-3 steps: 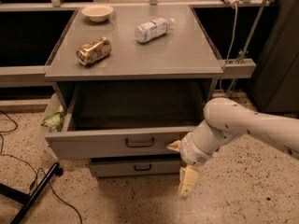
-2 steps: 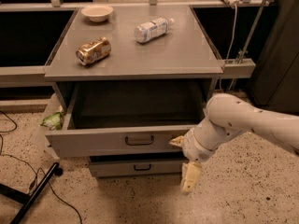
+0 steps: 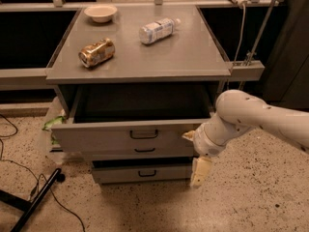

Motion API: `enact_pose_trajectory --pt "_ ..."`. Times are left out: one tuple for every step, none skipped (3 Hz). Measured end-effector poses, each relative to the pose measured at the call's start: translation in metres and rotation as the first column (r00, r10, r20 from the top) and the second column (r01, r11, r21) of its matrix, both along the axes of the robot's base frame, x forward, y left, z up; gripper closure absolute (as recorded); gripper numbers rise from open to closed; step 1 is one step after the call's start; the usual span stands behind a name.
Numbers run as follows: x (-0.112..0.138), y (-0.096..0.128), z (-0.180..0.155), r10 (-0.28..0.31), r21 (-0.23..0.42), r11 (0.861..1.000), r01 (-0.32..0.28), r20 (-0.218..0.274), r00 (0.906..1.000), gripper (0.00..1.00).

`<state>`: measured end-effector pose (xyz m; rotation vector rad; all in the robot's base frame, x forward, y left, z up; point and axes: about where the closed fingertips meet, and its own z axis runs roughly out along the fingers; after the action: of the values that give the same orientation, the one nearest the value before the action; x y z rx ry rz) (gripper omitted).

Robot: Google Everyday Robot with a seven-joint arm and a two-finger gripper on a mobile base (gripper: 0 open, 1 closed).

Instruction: Close top drawer

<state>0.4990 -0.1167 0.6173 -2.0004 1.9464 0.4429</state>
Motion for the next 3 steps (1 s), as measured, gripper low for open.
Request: enact_pose_trajectory --pt "0.0 0.0 0.0 0.0 0.0 1.0 0.0 0.0 1.0 0.0" --pt "0.016 -0.002 0.002 -0.028 -0.002 1.0 0.028 0.052 0.9983 0.0" --pt "0.054 -0.01 0.006 -0.109 0.048 0.994 0.103 0.134 0.985 0.0"
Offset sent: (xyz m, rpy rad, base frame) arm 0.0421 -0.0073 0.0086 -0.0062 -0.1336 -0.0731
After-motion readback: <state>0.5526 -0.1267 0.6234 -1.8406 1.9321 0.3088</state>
